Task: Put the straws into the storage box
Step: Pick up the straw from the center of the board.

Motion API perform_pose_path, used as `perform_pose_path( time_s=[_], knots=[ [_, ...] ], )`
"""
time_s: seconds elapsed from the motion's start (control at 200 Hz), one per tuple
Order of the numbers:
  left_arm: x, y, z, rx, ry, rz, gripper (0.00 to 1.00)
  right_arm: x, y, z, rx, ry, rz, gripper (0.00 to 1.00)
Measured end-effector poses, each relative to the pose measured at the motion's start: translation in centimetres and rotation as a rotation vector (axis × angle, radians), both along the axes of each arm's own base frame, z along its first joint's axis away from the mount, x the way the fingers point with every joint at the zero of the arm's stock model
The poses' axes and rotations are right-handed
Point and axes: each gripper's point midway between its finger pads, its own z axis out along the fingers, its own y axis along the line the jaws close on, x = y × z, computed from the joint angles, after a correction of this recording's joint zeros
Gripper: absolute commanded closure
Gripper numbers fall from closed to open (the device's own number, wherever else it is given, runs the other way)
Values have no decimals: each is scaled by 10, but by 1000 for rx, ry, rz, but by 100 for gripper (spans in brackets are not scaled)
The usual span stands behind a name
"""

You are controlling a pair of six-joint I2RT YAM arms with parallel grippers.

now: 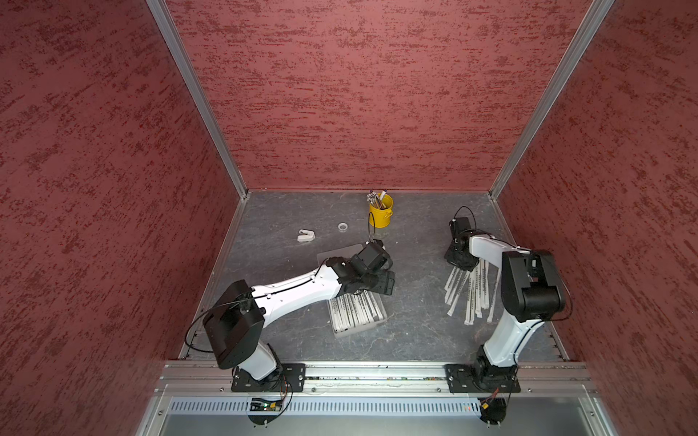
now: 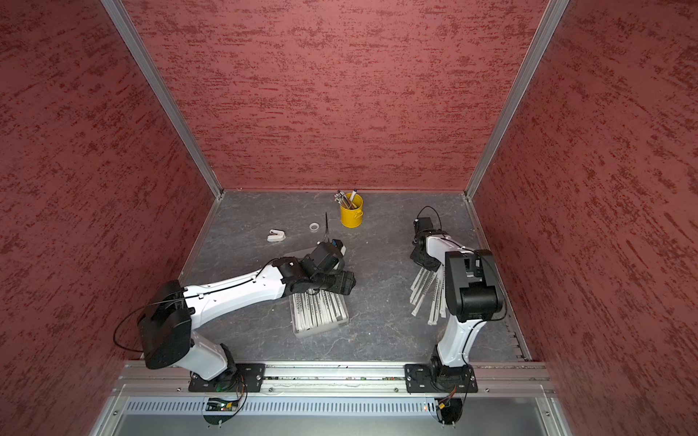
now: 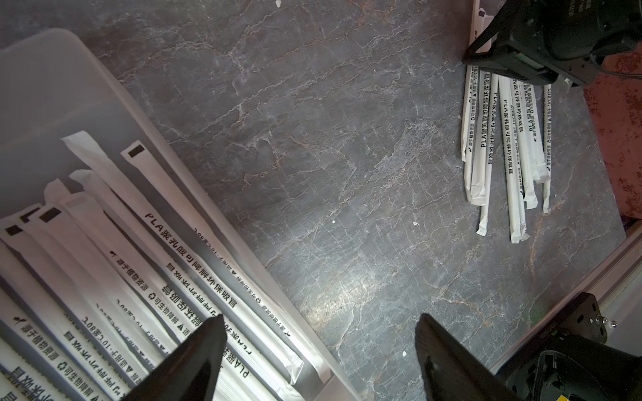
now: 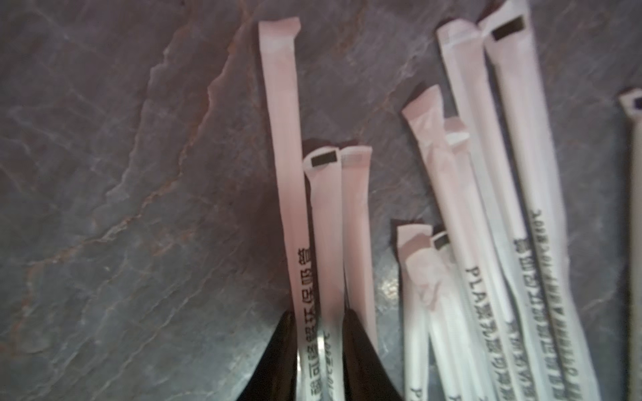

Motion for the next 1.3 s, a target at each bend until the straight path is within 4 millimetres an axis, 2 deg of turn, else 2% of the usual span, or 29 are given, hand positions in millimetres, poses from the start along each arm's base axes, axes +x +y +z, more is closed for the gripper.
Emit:
perform_pose_path(
  time_s=[0.08,0.145,0.371,0.431,0.496,0.566,0.636,0.887,1.067,1.298],
  knots=[
    [1,4,-1,2,1,7,12,1,10,0,7,-1,30,85],
    [2,8,-1,3,1,15,12,0,27,0,4,4,81,86],
    [8,38,7,-13,-19,79,12,-19,135,1,-8,24,377,87],
    [10,49,9,-15,-22,101,12,-28,161,1,-11,34,450,82],
    [12,60,12,-17,-27,126,12,-36,177,1,-13,46,496,75],
    [14,71,16,-22,-34,152,12,-40,181,4,-18,61,517,68],
    [16,79,18,-28,-41,172,12,-38,180,10,-24,70,528,66],
    [19,92,15,-25,-38,204,12,-14,190,36,-31,20,567,72],
    [16,94,10,-20,-28,203,12,-6,192,22,-40,47,567,75],
    [15,97,7,-18,-17,208,12,-9,190,1,-53,96,564,82]
  ],
)
